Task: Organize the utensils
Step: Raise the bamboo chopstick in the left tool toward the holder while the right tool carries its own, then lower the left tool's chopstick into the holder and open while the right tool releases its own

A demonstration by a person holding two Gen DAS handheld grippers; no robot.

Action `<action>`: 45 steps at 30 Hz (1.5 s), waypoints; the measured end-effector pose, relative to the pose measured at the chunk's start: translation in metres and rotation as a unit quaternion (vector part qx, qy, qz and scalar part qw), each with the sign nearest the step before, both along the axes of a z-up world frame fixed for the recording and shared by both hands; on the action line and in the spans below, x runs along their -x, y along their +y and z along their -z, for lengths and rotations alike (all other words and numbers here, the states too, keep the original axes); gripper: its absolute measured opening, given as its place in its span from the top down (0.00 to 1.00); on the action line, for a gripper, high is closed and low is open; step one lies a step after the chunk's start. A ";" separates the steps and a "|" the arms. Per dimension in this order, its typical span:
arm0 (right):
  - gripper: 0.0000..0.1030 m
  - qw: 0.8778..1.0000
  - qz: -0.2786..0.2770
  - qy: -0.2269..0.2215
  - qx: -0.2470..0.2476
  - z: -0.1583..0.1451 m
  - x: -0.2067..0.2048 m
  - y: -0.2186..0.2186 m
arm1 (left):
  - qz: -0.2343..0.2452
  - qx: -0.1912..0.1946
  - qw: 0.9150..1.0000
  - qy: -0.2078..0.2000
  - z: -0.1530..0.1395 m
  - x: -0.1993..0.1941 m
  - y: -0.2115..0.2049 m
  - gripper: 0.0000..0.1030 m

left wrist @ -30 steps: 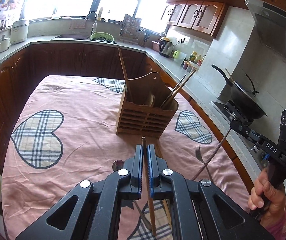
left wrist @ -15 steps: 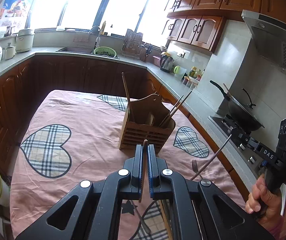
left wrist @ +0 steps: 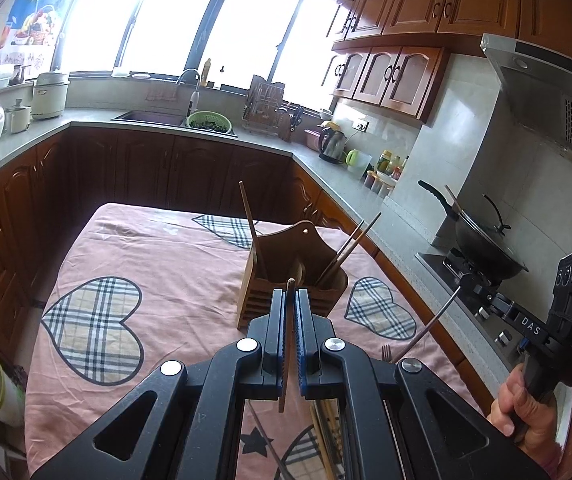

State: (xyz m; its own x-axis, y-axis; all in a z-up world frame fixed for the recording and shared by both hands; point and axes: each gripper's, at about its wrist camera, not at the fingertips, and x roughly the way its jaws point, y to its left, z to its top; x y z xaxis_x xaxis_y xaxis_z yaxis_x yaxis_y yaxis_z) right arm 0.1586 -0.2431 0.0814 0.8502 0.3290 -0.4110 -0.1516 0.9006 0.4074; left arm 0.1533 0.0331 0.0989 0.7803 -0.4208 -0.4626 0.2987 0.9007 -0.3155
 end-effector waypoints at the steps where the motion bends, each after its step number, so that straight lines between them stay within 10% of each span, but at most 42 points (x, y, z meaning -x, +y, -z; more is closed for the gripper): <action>1: 0.96 1.000 0.001 -0.002 -0.001 -0.001 -0.002 -0.001 | 0.000 0.001 1.000 -0.003 -0.002 -0.002 0.000 0.97; 26: 0.96 0.996 0.053 -0.069 0.003 -0.043 -0.104 -0.008 | -0.033 0.017 0.995 -0.095 -0.043 -0.105 -0.014 0.97; 45: 0.96 0.997 0.075 -0.010 0.011 0.039 -0.137 0.001 | -0.072 0.027 0.997 0.009 0.049 -0.208 -0.030 0.97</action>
